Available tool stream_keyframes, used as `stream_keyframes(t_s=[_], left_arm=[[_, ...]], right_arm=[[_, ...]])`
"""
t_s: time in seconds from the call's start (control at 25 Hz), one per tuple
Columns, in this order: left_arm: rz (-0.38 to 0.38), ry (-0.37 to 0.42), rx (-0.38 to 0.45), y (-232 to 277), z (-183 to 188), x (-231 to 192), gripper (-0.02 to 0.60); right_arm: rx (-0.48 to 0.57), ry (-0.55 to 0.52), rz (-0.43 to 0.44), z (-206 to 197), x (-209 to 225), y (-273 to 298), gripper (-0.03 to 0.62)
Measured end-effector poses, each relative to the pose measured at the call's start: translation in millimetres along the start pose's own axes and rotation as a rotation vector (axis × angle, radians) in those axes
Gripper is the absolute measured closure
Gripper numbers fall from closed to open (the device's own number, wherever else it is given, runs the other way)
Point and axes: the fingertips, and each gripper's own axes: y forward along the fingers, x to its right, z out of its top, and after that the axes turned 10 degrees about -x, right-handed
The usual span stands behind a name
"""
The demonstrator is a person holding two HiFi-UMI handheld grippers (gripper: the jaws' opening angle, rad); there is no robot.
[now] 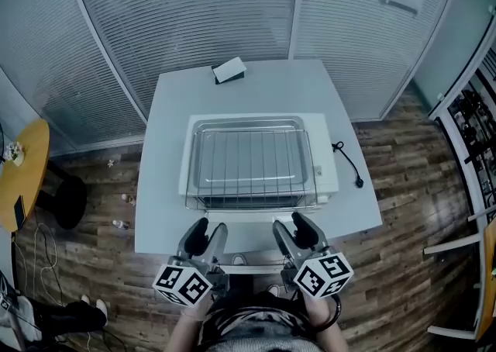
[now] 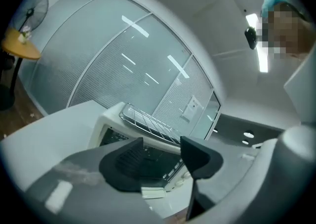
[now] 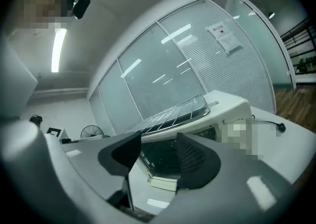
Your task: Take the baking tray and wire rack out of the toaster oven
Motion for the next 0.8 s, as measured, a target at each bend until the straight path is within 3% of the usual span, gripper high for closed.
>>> stream_keyframes(t_s=[0.24,0.32,0.4,0.8], left_arm=[[0.026,0.114,-0.012,-1.5,-5.0,9.8,0.466],[0.029,0.153,-0.017,0.7,-4.8,11.2,0.569],[0.023,0.170,-0.032,5.7,-5.0,11.7,0.577],[-0.016,0.163,-0.067,35.1,5.7,1.5,0.577]], right_arm=[[0.034,-0.108,-0.080,5.3,-1.4,-6.7,0.472],[0.033,-0.125,-0.098,6.4,-0.1,-4.9,0.513],[0.025,-0.124,-0.105,6.0,1.7,-0.7,0.554],[0.030,-0.098,-0.115,17.2,14.6,19.5,0.558]])
